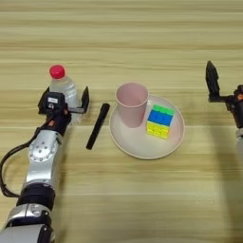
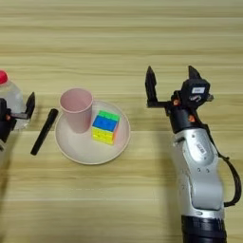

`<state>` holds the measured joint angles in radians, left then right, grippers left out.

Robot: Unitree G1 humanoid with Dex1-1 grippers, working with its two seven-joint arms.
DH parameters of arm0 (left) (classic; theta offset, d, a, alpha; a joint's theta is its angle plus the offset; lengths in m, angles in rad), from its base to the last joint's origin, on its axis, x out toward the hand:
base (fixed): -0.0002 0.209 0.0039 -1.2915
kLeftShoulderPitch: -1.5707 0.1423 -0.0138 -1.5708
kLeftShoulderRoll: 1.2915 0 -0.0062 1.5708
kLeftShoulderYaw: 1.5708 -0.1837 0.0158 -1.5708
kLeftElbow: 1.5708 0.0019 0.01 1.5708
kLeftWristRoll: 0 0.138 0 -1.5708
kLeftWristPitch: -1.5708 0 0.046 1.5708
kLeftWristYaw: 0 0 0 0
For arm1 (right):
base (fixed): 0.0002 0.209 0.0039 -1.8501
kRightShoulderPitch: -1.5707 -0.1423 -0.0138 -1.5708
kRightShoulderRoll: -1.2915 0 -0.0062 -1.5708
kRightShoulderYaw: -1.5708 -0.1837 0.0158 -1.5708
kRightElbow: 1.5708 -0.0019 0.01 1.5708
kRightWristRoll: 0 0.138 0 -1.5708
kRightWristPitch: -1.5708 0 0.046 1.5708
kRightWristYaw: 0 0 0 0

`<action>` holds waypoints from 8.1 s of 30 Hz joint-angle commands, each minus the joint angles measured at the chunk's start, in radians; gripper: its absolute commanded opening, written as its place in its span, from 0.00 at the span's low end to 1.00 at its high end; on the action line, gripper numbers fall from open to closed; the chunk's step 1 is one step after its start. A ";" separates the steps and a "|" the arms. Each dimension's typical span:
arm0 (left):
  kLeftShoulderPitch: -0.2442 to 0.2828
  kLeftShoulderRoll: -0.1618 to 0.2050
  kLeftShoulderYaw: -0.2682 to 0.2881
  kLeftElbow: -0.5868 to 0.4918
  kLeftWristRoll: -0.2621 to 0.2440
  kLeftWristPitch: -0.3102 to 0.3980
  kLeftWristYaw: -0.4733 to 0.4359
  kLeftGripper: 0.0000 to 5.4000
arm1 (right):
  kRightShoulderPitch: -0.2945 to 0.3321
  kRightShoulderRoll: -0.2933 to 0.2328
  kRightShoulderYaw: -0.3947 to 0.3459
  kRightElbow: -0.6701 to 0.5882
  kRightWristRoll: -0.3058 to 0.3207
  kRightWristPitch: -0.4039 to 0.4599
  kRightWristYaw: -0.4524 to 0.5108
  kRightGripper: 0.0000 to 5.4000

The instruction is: Move the objects on the table

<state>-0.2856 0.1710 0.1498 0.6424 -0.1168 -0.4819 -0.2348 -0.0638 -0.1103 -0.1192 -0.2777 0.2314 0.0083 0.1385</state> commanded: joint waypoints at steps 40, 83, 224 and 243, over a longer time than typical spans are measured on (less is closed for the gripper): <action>0.035 0.001 -0.023 -0.075 0.018 0.042 0.027 1.00 | 0.108 -0.014 0.427 0.106 -0.216 -0.026 0.221 1.00; 0.037 -0.007 -0.036 -0.072 0.019 0.034 0.046 1.00 | -0.134 0.087 0.391 0.453 -0.207 -0.062 0.229 1.00; 0.190 -0.024 -0.028 -0.326 0.038 0.147 0.096 1.00 | 0.032 -0.050 -0.053 0.435 -0.100 -0.004 -0.015 1.00; 0.213 0.003 -0.015 -0.391 0.020 0.180 0.075 1.00 | 0.048 -0.060 -0.063 0.417 -0.082 0.018 -0.009 1.00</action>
<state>-0.0845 0.1698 0.1333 0.2730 -0.0874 -0.3217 -0.1512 -0.0206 -0.1603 -0.1728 0.1497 0.1458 0.0115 0.1254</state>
